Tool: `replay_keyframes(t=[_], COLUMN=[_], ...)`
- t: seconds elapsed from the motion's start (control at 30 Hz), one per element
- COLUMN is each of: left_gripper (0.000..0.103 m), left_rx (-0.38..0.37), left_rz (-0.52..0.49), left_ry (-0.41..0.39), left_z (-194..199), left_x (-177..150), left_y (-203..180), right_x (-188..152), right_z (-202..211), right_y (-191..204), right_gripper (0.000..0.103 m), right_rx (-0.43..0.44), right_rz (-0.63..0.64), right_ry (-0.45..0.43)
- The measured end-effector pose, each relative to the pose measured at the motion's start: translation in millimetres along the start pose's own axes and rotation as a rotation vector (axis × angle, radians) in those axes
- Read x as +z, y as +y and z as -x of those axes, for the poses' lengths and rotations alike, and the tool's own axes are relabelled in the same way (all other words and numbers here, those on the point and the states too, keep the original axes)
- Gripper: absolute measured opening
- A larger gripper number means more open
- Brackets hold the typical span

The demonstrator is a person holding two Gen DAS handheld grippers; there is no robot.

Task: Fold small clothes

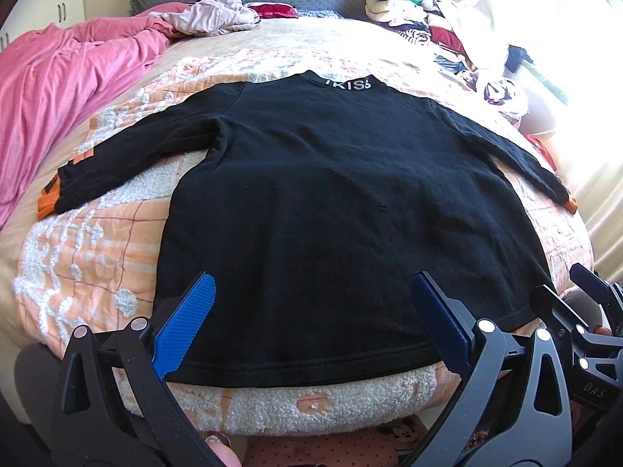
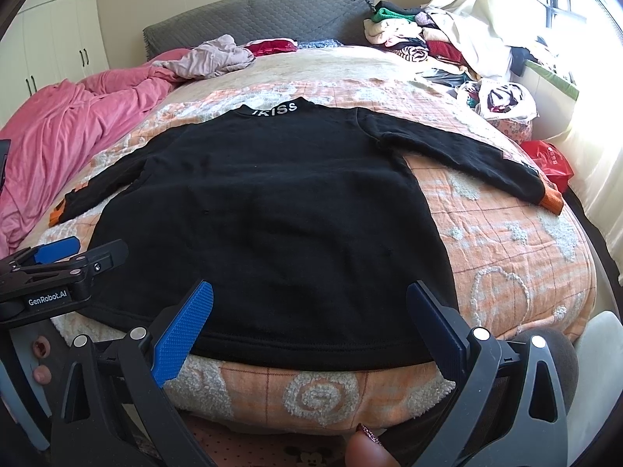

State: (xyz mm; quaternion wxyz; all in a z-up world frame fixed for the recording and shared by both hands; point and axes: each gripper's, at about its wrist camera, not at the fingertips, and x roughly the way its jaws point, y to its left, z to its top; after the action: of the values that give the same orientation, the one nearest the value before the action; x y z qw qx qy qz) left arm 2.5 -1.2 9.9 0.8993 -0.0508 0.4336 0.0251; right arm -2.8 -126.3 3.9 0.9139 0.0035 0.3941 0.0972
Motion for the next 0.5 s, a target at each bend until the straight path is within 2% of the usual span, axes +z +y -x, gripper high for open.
replay_keyframes(t=[0.5], left_gripper=[0.094], left_rx=[0.002], left_rz=[0.007], left_ry=[0.007], left_z=[-27], left_x=[25], left_y=[-1], right_x=[34], right_z=[-23], right_y=[-16], right_gripper=[0.099], right_rx=[0.004], right_rz=[-0.030], right_ry=[0.014])
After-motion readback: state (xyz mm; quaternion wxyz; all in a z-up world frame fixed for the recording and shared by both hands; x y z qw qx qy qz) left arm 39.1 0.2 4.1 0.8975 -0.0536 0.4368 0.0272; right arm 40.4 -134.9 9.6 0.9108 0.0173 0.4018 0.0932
